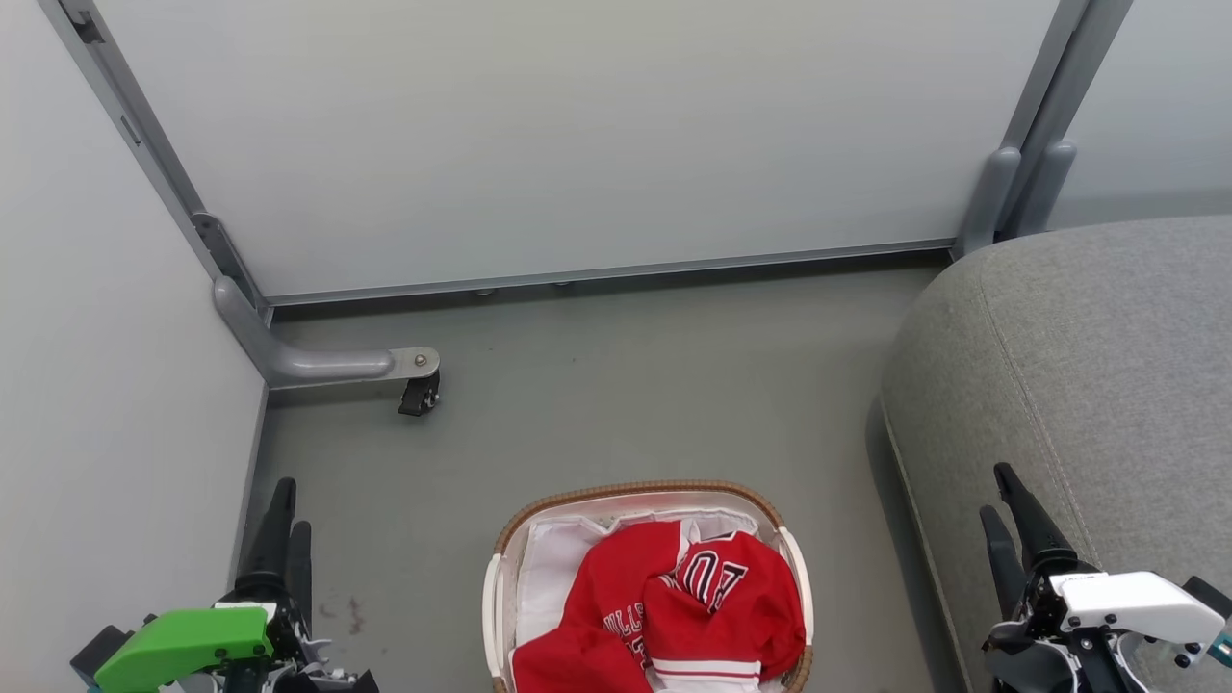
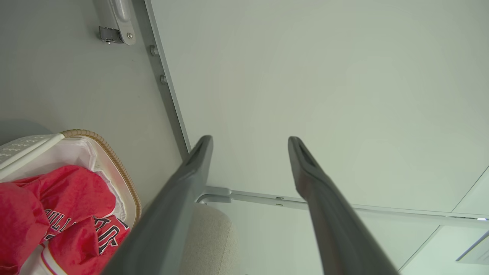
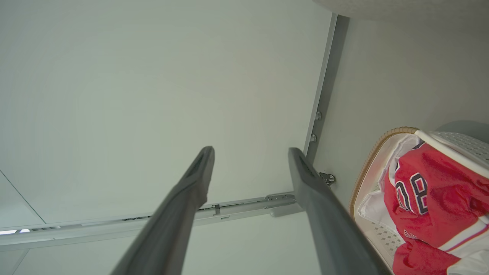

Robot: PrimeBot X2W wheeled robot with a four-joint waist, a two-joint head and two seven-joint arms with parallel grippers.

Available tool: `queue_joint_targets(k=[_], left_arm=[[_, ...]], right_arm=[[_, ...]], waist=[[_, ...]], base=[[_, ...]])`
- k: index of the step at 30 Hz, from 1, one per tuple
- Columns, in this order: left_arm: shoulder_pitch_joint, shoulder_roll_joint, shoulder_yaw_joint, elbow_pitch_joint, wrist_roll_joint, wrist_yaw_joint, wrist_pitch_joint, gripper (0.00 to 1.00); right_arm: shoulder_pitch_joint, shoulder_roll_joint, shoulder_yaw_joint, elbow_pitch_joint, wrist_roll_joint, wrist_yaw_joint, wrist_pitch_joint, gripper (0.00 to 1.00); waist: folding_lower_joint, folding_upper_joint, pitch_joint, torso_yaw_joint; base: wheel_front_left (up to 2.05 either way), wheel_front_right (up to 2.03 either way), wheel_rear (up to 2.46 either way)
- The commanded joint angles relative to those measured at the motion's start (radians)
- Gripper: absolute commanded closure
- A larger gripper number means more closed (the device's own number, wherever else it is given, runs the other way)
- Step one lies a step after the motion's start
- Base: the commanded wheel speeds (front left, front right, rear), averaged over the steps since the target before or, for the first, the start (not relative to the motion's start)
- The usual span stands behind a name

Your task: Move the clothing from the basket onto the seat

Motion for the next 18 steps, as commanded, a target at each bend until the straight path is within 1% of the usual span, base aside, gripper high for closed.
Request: queue_joint_targets(k=[1, 10, 18], left_arm=[[-0.014, 0.004, -0.011, -0.023, 0.015, -0.001, -0.013, 0.00], [-0.009, 0.005, -0.045, -0.048, 0.095, -0.001, -0.053, 0.00], [-0.004, 0.006, -0.064, -0.091, 0.230, -0.002, -0.086, 0.00]], right_arm=[[-0.010, -0.008, 0.001, -0.010, -0.016, 0.000, -0.015, 0.00], [-0.014, -0.010, -0.022, -0.003, -0.116, 0.000, -0.056, 0.00], [-0.009, -0.012, -0.041, -0.053, -0.275, 0.000, -0.090, 0.00]], waist=[[0.0000, 0.0000, 0.000, 0.000], [0.0000, 0.0000, 0.000, 0.001], [0.0000, 0.0000, 0.000, 0.001]], base=[[0.00, 0.00, 0.00], [0.00, 0.00, 0.00], [0.00, 0.00, 0.00]])
